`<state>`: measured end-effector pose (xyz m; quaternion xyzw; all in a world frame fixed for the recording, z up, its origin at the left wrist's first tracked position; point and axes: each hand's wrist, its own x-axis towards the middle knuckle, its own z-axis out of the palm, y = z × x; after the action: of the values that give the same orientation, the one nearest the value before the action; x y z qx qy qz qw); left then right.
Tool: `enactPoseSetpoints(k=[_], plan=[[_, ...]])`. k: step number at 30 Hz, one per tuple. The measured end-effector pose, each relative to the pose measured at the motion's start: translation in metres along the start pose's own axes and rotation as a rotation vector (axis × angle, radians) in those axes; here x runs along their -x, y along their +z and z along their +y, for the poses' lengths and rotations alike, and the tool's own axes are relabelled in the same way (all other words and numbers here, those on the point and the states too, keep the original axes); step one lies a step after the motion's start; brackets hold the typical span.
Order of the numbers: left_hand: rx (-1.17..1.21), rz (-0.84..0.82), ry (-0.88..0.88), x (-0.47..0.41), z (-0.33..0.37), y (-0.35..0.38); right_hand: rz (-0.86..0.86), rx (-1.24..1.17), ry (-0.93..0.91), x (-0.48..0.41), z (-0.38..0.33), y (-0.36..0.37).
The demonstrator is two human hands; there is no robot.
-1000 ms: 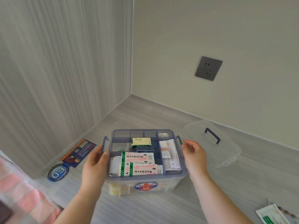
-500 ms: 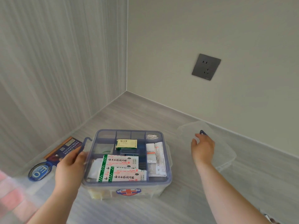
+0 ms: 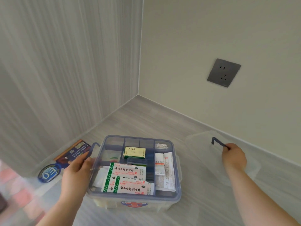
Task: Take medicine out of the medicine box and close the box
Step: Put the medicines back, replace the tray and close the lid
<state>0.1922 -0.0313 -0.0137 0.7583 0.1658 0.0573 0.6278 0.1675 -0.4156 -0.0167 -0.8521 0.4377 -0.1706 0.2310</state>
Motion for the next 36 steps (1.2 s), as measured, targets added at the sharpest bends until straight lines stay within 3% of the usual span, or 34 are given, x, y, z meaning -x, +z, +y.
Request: enactPoseSetpoints(k=[4,8,13,17,21,28,36], plan=[[0.022,0.004,-0.022,-0.002,-0.002,0.000,0.166,-0.223,-0.178,0.017,-0.035,-0.029],[0.067,-0.045,-0.052,-0.002,-0.001,-0.002,0.143,-0.457,-0.385,0.042,-0.074,-0.056],[0.156,-0.136,-0.127,-0.003,0.003,-0.009,-0.120,-0.555,-0.655,0.093,-0.116,-0.055],[0.214,-0.184,-0.199,-0.006,0.007,-0.015,-0.347,-0.457,-0.810,0.132,-0.127,-0.032],[0.238,-0.215,-0.264,-0.010,0.009,-0.019,-0.424,-0.385,-0.847,0.150,-0.128,-0.011],[0.190,-0.219,-0.227,-0.010,0.007,-0.018,-0.479,-0.340,-0.828,0.156,-0.128,-0.005],[0.177,-0.242,-0.215,-0.011,0.007,-0.017,-0.452,-0.267,-0.908,0.172,-0.117,-0.002]])
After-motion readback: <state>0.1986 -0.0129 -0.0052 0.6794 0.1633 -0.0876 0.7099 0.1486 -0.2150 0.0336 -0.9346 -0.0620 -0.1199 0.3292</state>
